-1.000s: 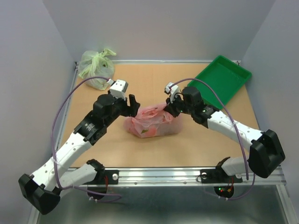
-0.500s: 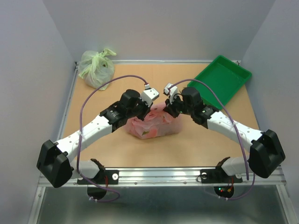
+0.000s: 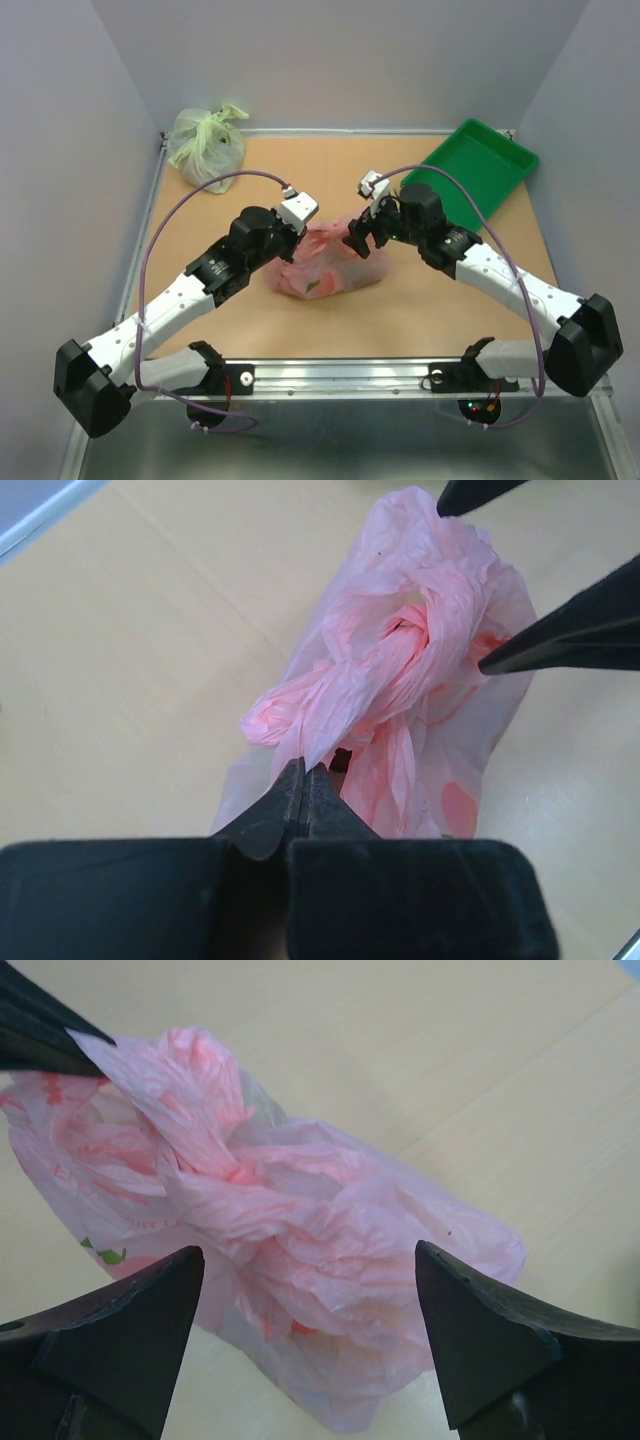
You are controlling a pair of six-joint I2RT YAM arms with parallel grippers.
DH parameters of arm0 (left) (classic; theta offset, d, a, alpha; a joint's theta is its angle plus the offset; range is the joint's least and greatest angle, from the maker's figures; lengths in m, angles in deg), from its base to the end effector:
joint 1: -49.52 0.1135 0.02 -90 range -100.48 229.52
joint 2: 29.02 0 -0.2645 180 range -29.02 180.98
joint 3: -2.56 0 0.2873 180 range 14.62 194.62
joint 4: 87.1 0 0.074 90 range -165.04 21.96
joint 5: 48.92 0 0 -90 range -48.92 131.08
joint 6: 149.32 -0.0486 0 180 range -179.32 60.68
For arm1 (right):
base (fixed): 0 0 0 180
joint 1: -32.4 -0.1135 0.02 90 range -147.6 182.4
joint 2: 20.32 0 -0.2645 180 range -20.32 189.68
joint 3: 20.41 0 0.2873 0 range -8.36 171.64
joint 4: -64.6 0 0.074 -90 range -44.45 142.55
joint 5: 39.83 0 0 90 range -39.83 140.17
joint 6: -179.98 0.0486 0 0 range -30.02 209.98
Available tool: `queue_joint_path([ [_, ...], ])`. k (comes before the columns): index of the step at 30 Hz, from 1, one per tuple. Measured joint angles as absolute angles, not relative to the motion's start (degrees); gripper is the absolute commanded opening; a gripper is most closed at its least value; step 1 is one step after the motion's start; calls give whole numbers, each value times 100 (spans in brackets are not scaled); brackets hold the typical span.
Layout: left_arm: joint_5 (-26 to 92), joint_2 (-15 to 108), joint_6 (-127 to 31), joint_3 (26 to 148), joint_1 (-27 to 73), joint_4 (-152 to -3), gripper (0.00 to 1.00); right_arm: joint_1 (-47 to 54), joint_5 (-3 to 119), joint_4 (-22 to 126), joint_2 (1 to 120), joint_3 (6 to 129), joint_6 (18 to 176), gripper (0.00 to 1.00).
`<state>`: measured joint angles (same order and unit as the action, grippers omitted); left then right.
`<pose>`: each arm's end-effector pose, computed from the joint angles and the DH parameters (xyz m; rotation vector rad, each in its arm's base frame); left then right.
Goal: Untie the knot of the plastic bag and take out the fruit
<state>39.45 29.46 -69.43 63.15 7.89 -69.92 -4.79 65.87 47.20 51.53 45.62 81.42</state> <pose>0.2137 -0.1918 0.3177 0.8269 1.6588 -0.4111 0.2585 0.2126 0.2881 -0.9450 1.7723 0.5932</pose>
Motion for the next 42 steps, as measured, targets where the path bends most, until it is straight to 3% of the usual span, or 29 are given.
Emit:
queue_joint_path([
  [4,3987,2889,-6941,6127,789,-7016,0,-481,6666,4698,5354,4938,8048,88],
  [13,4184,2758,-6943,6059,789,-7110,0,-481,7285,4473,5986,5480,7605,70],
  [20,4227,2747,-6943,6007,789,-7169,0,-481,7709,4250,6189,5591,7377,25],
  [27,4726,2747,-6775,5996,800,-7189,0,-481,7672,4213,6167,5681,7325,4],
  [33,5008,2784,-5999,5996,1331,-7278,0,-634,7188,4283,5722,5672,7382,0],
  [38,5561,2778,-5346,5967,2350,-7099,0,-538,6185,4290,5182,5482,7697,0],
  [42,5480,2719,-4856,5941,2503,-7110,0,-599,5418,4438,5055,5215,8201,1],
])
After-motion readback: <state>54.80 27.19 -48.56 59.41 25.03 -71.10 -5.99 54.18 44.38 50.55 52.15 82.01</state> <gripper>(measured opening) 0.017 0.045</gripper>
